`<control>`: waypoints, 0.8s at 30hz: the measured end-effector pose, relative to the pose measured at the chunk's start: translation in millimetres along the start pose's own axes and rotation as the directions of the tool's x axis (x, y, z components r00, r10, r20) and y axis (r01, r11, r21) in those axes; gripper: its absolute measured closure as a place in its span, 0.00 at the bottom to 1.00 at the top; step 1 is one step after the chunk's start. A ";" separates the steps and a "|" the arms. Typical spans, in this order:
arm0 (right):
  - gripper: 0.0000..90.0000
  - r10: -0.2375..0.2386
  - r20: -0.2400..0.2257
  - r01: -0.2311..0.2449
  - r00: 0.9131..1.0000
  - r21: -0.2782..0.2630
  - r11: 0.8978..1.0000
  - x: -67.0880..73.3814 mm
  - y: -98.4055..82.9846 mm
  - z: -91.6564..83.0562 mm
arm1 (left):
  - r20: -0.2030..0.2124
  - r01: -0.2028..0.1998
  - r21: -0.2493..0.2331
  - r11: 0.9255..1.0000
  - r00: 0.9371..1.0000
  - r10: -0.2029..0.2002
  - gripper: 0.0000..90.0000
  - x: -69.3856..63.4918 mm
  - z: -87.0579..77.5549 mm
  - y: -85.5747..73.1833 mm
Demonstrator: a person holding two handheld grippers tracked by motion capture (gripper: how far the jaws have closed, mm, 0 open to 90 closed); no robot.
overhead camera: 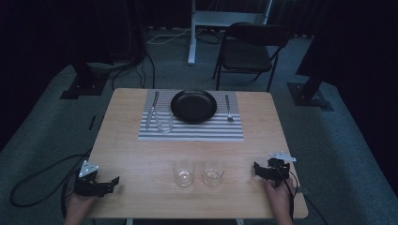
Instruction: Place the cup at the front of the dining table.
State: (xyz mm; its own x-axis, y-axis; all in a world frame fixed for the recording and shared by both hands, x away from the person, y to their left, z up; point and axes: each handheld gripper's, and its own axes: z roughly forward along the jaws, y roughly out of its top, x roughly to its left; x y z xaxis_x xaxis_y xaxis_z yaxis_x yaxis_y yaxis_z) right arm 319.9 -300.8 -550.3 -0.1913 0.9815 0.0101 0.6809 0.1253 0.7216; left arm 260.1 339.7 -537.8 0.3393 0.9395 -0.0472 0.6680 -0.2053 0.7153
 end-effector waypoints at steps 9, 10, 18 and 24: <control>0.14 0.000 0.000 0.000 1.000 0.000 1.000 0.0 0.0 0.0 | -0.061 0.045 0.004 0.999 0.997 -0.044 0.00 4.7 -4.2 -5.7; 0.14 0.000 0.000 0.000 1.000 0.000 1.000 0.0 0.0 0.0 | -0.069 0.048 0.002 0.999 0.996 -0.048 0.00 4.8 -4.8 -5.7; 0.14 0.000 0.000 0.000 1.000 0.000 1.000 0.0 0.0 0.0 | -0.149 0.068 0.014 0.998 0.987 -0.065 0.00 -4.0 -5.0 -6.4; 0.14 0.000 0.000 0.000 1.000 0.000 1.000 0.0 0.0 0.0 | -0.208 0.094 0.005 0.996 0.974 -0.090 0.00 -12.3 -1.9 -4.4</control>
State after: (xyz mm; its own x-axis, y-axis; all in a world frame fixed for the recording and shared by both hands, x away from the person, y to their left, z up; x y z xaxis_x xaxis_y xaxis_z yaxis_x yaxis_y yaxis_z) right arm 320.0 -300.8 -550.3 -0.1912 0.9815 0.0102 0.6809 0.1251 0.7216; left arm 251.8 329.7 -539.1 0.1322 0.9906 0.0345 0.7002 -0.1180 0.7041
